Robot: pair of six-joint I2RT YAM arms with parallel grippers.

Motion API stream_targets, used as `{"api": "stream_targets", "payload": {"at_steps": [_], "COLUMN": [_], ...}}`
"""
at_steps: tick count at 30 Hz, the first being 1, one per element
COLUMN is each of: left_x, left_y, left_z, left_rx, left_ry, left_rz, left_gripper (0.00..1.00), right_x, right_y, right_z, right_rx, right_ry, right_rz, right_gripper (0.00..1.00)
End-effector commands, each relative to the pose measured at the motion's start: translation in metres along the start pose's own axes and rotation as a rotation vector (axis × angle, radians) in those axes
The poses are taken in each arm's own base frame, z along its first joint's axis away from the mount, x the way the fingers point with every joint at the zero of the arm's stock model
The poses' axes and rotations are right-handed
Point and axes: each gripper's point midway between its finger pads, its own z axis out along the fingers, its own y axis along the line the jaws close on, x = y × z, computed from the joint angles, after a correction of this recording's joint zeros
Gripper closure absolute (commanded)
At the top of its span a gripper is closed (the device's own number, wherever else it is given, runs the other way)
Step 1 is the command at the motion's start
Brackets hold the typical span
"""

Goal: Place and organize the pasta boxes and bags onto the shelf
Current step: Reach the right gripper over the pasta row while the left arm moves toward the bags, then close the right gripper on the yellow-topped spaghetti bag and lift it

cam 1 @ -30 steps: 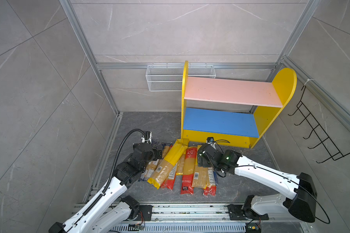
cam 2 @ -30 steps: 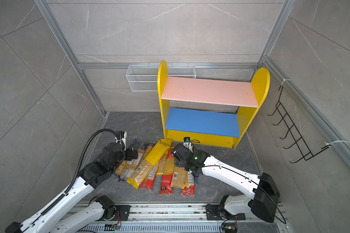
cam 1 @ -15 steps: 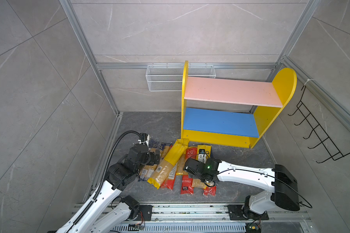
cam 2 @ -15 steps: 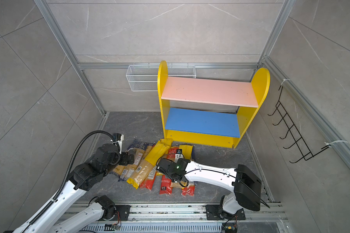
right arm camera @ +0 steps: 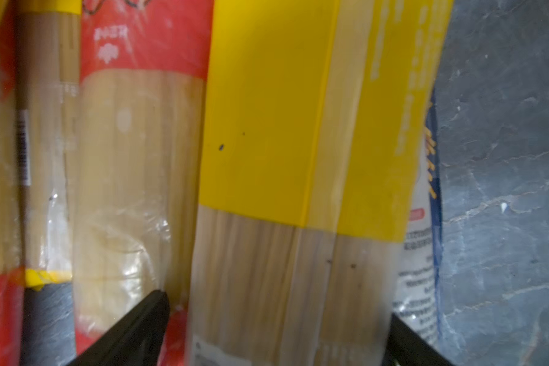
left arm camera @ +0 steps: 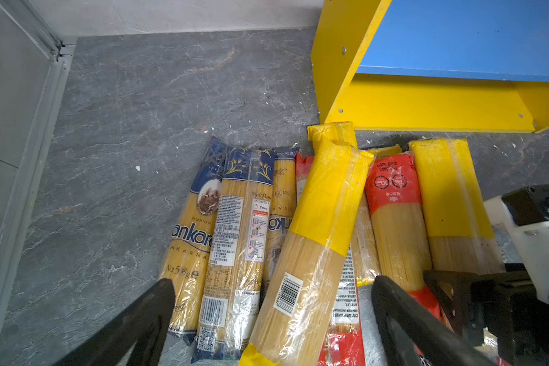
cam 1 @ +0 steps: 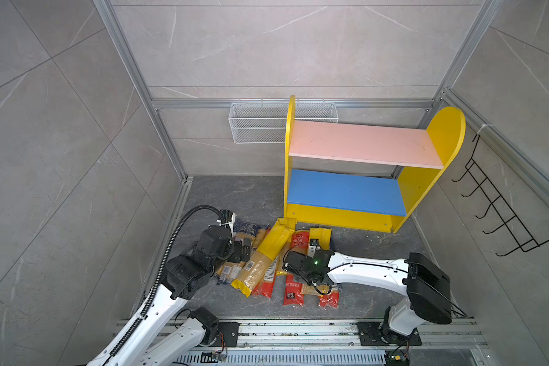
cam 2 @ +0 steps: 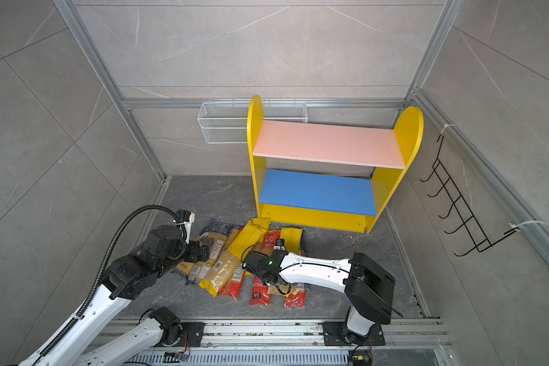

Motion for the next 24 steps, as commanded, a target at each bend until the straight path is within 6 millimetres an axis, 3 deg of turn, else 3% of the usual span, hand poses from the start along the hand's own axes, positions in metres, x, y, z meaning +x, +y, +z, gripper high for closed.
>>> {"api": "stream_targets", "payload": {"at_steps": [1,10,12,16,20,24], "left_x": [-0.013,-0.02,-0.019,-0.017,-0.022,-0.032], "left_y": [-0.011,-0.014,-0.014,-0.014,-0.014,-0.015], "left_z": [-0.009,-0.005,-0.003,0.001,0.001,-0.002], "left_rx": [0.058,0.056,0.054,0.048,0.043,0.038], "left_ry": [-0.027,-0.018,-0.011,-0.006,-0.015,-0.032], "left_rz": [0.019,0.031,0.027,0.012,0.013,0.031], "left_gripper": [0.0,0.0,0.0,0.0,0.0,0.0], "right_x": [0.011,0.021,0.022,0.027,0.03,0.023], "right_y": [-0.003,-0.005,-0.009,-0.015,-0.017,-0.013], "right_z": [0.016,0.026,0.025,0.025,0.018,-0.003], "right_rx": [0.044,0.086,0.093,0.073,0.012,-0.048], "right_ry": [0.057,0.131,0.144,0.184,0.201,0.199], "right_rz": [-0.005,-0.037,-0.037,-0.02,0.02,0.028], "right_gripper": [0.08,0.21,0.31,0.61,0.97,1.0]}}
